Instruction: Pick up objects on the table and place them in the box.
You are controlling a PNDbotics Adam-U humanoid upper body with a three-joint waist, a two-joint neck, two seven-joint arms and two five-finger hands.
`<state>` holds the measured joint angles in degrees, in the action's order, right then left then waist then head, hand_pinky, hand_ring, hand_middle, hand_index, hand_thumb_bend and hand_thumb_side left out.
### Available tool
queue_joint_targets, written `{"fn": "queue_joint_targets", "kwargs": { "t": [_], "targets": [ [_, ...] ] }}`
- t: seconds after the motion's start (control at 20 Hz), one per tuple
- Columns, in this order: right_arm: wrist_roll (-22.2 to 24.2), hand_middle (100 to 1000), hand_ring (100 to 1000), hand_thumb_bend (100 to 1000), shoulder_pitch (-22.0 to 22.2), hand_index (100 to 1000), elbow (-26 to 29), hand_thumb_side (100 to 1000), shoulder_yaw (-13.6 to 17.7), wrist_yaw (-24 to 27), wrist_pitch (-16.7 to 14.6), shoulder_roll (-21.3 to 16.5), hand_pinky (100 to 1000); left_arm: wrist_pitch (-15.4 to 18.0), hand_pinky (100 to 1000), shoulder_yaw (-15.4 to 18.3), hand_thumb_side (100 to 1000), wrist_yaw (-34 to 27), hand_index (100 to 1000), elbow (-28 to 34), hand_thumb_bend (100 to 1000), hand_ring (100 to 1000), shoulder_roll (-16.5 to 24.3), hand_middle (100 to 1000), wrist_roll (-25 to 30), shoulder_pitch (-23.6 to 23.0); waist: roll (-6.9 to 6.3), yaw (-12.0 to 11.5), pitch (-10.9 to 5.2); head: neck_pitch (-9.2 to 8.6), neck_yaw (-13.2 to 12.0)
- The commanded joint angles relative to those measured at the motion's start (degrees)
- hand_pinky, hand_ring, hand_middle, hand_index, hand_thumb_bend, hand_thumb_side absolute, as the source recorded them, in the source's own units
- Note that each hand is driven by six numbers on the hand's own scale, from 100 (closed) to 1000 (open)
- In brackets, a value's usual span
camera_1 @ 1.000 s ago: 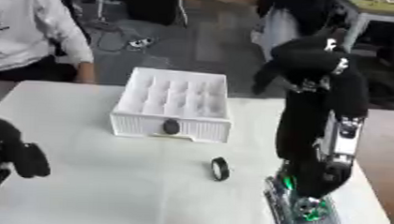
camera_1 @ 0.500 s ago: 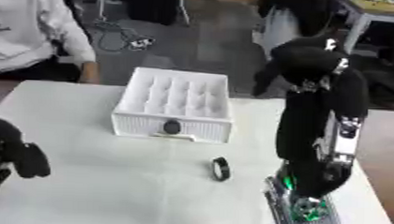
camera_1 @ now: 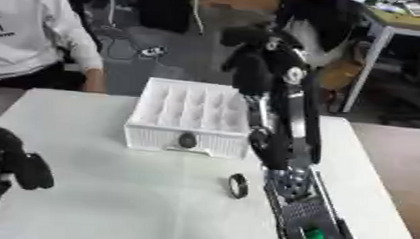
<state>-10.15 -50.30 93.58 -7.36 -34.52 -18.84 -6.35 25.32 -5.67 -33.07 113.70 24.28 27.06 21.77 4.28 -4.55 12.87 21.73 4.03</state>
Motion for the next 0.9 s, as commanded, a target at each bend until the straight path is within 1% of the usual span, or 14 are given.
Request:
{"fn": "queue_joint_targets", "kwargs": {
  "t": [0.05,0.1,0.15,0.2,0.3,0.35,0.4,0.45,0.6,0.7,0.75,0.9],
  "targets": [
    [4.4,605,466,447,-3.0,714,-5.6,1000,0.0,-8.6,3.1,0.2,291,0.0,602,0.5,685,-0.2,846,0.9,466,581,1.3,772,-0.2,0.2,-0.23,0.0,-1.25,-0.38,0.0],
    [5.6,606,467,471,-3.7,714,-7.3,1000,0.1,-10.9,3.8,0.2,294,-0.1,602,0.5,686,-0.2,846,0.9,466,581,1.3,772,-0.2,0.1,-0.24,0.1,-1.26,-0.32,0.0],
    [6.3,605,466,452,-4.3,713,-8.7,1000,0.2,-12.8,4.2,0.3,292,-0.1,602,0.5,685,-0.1,846,0.9,466,581,1.3,772,-0.2,0.1,-0.25,0.1,-1.26,-0.27,0.1],
    [6.7,626,486,501,-4.7,737,-9.7,1000,0.4,-14.2,4.4,0.4,318,-0.1,601,0.5,686,-0.1,847,0.9,466,581,1.3,772,-0.2,0.1,-0.25,0.1,-1.26,-0.22,0.1],
    [8.8,642,501,528,-5.5,749,-12.5,1000,0.5,-17.9,5.4,0.4,341,-0.1,602,0.5,686,-0.1,847,0.9,466,581,1.3,772,-0.2,0.0,-0.23,0.0,-1.27,-0.05,0.4],
    [9.7,637,497,519,-5.8,745,-13.5,1000,0.6,-19.6,5.8,0.4,334,-0.1,602,0.5,686,-0.1,847,0.9,466,581,1.2,772,-0.2,0.0,-0.22,0.0,-1.27,0.02,0.4],
    [10.1,651,520,560,-6.0,748,-14.1,1000,0.7,-20.9,5.9,0.5,382,-0.1,602,0.5,686,-0.1,847,0.9,465,581,1.2,772,-0.2,-0.1,-0.22,0.0,-1.27,0.05,0.5],
    [10.7,660,532,568,-6.2,750,-14.7,1000,0.7,-22.6,6.2,0.4,408,-0.2,601,0.5,686,-0.1,847,0.9,465,581,1.3,772,-0.2,-0.1,-0.2,0.0,-1.28,0.11,0.5],
    [11.7,691,569,600,-6.6,752,-15.1,1000,1.0,-27.9,7.3,0.2,478,-0.2,602,0.5,686,-0.1,847,0.9,465,581,1.3,772,-0.2,-0.1,-0.18,-0.1,-1.3,0.11,0.4],
    [12.2,702,582,603,-6.7,752,-14.8,1000,1.1,-30.9,8.1,0.3,501,-0.2,602,0.5,686,-0.1,847,0.9,465,581,1.3,772,-0.2,-0.1,-0.17,-0.1,-1.31,0.11,0.4],
    [12.3,710,592,606,-6.7,751,-14.6,1000,1.1,-31.9,8.4,0.3,523,-0.2,601,0.5,686,-0.1,847,0.9,465,581,1.3,772,-0.2,-0.1,-0.16,-0.1,-1.33,0.1,0.4],
    [12.4,717,602,605,-6.8,750,-13.9,1000,1.1,-33.7,9.0,0.3,548,-0.2,602,0.5,686,-0.1,847,0.9,466,581,1.3,771,-0.2,-0.1,-0.15,-0.1,-1.37,0.08,0.4]
  ]
}}
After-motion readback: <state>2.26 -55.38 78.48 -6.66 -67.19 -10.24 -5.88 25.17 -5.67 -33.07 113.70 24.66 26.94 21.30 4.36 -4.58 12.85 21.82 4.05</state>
